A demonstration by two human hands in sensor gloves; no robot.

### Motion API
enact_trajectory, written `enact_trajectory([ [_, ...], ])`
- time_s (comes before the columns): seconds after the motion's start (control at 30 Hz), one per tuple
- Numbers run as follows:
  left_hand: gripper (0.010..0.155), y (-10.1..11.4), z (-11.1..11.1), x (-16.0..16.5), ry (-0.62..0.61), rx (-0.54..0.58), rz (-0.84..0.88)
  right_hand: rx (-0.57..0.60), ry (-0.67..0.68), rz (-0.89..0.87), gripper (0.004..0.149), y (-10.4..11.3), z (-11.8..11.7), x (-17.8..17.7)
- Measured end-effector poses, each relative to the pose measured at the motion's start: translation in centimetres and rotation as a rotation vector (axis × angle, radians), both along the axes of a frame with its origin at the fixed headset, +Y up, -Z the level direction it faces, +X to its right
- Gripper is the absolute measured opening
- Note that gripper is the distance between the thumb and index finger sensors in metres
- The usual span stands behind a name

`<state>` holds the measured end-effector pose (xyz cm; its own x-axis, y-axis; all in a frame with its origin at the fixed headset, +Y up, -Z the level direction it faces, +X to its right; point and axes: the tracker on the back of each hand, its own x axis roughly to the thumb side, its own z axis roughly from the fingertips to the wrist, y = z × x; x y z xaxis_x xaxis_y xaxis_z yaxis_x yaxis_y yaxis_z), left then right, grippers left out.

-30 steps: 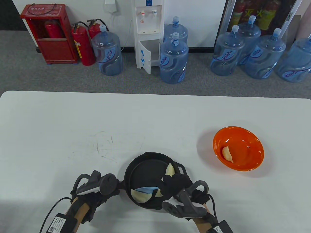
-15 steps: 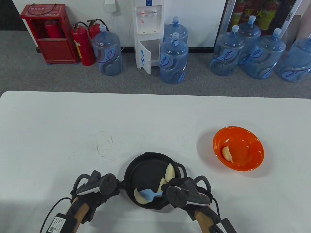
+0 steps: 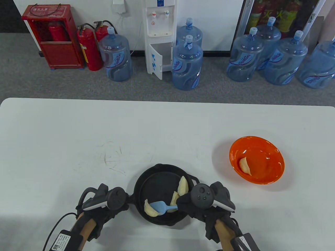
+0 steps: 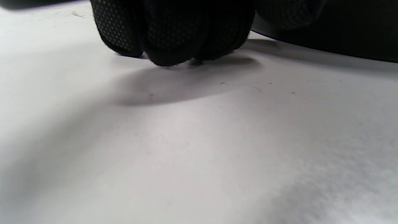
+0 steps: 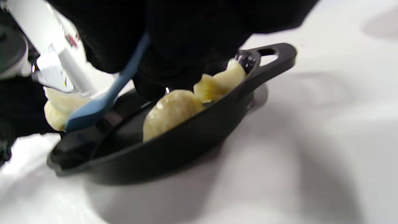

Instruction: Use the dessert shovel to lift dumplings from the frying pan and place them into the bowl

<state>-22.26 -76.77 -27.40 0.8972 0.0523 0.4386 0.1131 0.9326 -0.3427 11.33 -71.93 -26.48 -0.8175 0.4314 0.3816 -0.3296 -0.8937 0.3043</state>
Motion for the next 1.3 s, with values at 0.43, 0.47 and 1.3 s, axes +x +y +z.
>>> enact_trajectory([
  [0.43, 0.053, 0.0, 0.0, 0.0, -0.001, 0.001, 0.002, 0.129, -0.327, -0.146, 0.04, 2.1, -0.6, 6.2],
  [0.47, 0.053, 0.0, 0.0, 0.0, -0.001, 0.001, 0.002, 0.134, -0.348, -0.158, 0.04, 2.2, -0.5, 6.7],
  [1.3, 0.054, 0.0, 0.1, 0.0, 0.001, 0.003, 0.002, 0.278, -0.855, -0.237, 0.04, 3.3, 0.5, 13.6],
])
